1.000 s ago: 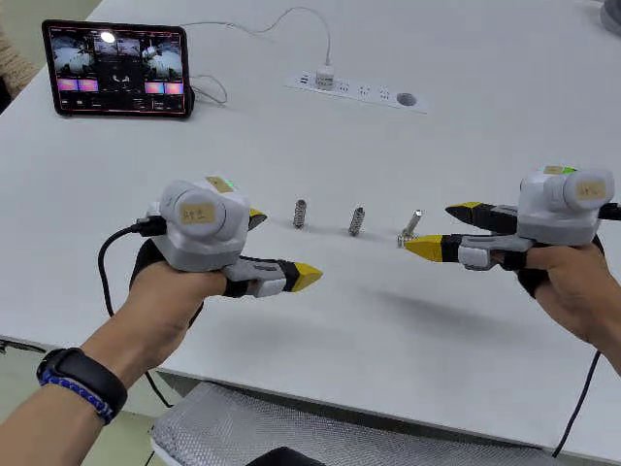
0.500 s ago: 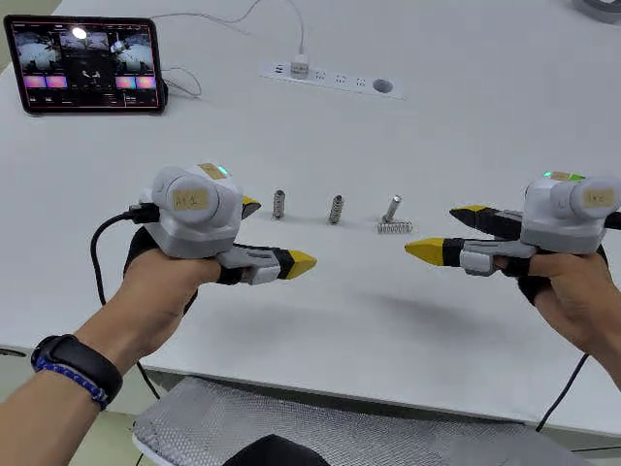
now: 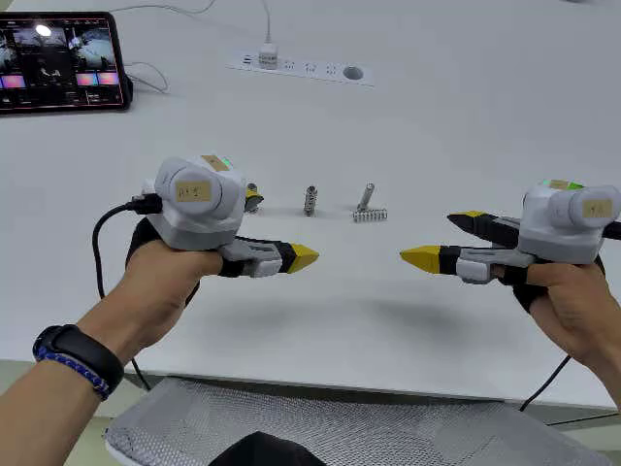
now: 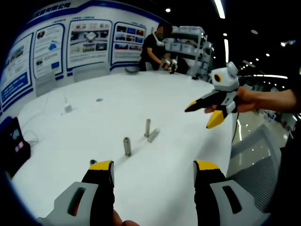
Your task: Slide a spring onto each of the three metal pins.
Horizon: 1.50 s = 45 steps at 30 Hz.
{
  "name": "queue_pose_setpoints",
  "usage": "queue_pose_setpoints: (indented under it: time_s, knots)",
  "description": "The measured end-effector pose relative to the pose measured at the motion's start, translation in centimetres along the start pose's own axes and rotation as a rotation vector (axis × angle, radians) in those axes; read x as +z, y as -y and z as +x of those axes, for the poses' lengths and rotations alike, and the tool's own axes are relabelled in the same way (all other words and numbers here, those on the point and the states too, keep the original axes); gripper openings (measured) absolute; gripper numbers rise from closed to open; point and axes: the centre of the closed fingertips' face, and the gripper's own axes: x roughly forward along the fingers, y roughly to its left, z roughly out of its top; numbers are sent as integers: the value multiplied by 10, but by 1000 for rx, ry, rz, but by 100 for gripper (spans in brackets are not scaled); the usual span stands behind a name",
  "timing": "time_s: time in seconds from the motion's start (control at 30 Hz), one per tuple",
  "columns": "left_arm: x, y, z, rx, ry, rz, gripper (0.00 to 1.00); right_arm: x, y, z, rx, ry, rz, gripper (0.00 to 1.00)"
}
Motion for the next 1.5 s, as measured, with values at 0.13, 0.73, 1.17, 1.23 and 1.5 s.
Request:
queue_pose_setpoints:
  time_s: [0.13, 0.73, 1.17, 1.23, 1.5]
  knots:
    - [4, 5, 9, -19, -5, 15, 70, -7, 0, -3, -5, -5, 11, 78]
    - [10, 25, 56, -107, -53, 78, 67, -22, 0, -5, 0, -8, 46, 79]
    - [18, 37, 94, -147, -73, 118, 63, -26, 2, -11, 6, -6, 61, 79]
    - [19, 37, 101, -153, -76, 120, 63, -27, 3, -13, 5, -4, 64, 79]
    - [15, 38, 123, -160, -99, 118, 61, -30, 8, -19, -1, 3, 79, 78]
